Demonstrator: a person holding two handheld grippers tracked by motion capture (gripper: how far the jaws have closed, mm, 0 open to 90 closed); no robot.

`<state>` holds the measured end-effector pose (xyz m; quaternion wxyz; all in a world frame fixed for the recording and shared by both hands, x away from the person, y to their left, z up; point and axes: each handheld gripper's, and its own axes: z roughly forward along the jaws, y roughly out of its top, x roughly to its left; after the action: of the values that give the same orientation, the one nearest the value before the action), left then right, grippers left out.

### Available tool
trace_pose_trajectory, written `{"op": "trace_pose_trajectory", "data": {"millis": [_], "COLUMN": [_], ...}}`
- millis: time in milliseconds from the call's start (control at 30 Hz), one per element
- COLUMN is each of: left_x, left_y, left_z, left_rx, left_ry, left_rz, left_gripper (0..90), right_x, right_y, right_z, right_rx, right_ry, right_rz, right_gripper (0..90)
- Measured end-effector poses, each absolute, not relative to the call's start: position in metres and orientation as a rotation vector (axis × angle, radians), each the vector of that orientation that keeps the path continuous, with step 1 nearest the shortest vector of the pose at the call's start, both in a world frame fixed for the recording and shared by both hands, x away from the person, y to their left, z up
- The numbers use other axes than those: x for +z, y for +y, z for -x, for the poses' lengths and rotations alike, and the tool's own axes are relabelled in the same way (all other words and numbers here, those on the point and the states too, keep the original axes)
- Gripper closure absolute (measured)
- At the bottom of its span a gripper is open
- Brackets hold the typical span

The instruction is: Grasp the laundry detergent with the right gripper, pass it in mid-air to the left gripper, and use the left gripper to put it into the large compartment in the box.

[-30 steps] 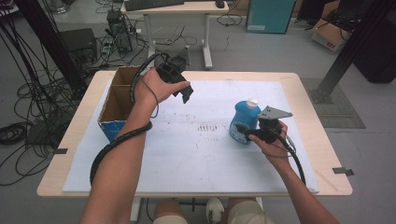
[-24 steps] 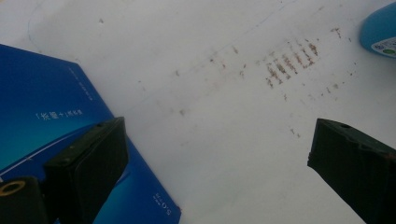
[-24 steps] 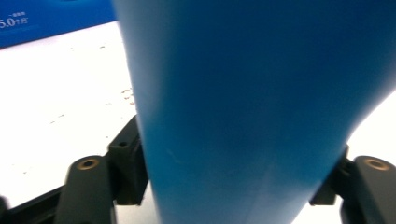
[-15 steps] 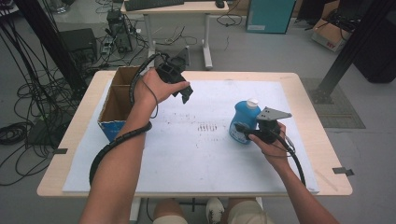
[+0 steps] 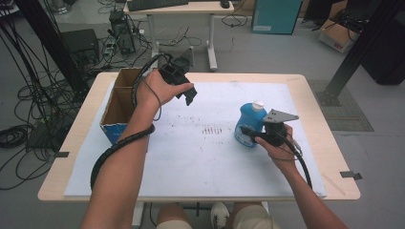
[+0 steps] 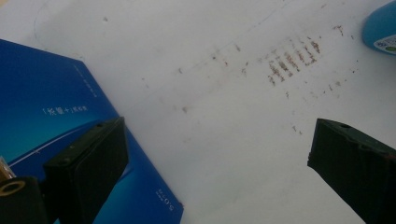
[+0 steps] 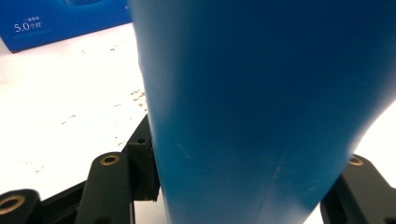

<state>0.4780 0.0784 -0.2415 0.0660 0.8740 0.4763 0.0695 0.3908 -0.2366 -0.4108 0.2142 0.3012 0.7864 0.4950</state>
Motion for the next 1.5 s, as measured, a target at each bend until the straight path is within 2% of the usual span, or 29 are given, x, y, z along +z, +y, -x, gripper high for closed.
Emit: {"op": "trace_pose_trajectory", "data": {"millis": [1500], "left_x": [-0.2325], "left_y": [0.082], "left_z": [-0.4715], "left_rx": [0.246], "left_ry": [1.433], "left_rz": [-2.643], "left_gripper": [5.4], "right_x": [-0.411], "right_y": [-0.2373], "right_z": [-0.3907], "right_rx": [1.382], "right_ry": [2.183], "right_rz": [-0.846], "right_gripper": [43.9]}}
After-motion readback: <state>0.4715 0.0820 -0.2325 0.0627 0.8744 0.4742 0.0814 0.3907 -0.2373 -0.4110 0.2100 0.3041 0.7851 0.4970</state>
